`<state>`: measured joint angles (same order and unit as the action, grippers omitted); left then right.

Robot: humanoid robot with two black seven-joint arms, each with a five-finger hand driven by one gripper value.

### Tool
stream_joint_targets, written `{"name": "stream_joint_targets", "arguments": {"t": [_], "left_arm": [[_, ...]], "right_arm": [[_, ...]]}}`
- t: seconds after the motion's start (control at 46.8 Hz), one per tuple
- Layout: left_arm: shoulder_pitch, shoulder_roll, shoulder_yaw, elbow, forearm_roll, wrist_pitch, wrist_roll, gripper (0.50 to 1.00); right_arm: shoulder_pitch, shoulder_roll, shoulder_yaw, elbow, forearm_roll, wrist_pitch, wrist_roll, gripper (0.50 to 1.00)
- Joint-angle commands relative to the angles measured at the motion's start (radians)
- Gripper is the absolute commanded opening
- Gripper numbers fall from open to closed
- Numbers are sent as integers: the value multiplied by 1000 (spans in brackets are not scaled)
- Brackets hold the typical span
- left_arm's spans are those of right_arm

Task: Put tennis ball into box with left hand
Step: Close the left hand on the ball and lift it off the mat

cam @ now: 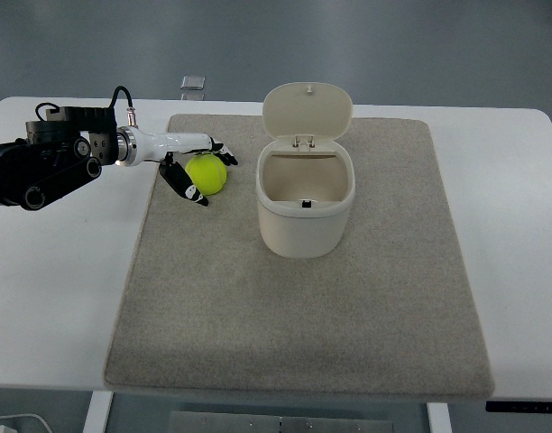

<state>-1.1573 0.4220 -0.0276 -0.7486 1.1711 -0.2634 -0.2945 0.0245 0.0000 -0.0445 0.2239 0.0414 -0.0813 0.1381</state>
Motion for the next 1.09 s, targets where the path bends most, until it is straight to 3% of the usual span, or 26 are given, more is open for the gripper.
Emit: {"name": "stream_joint_targets", "arguments": {"t": [0.0,0.555,0.79,1.068], "left_arm": [[-1,0,-2,0,-1,1,0,823],[-9,1,-2,2,-4,3,2,561],[-12,-2,-81,15,-99,7,18,501],[-13,-23,-130,28,-388,84,32,500]], "right_arm": [[0,0,0,-1,0,0,0,938],[0,0,0,0,0,0,0,938],[0,0,0,0,0,0,0,938],[0,0,0,0,0,0,0,938]]}}
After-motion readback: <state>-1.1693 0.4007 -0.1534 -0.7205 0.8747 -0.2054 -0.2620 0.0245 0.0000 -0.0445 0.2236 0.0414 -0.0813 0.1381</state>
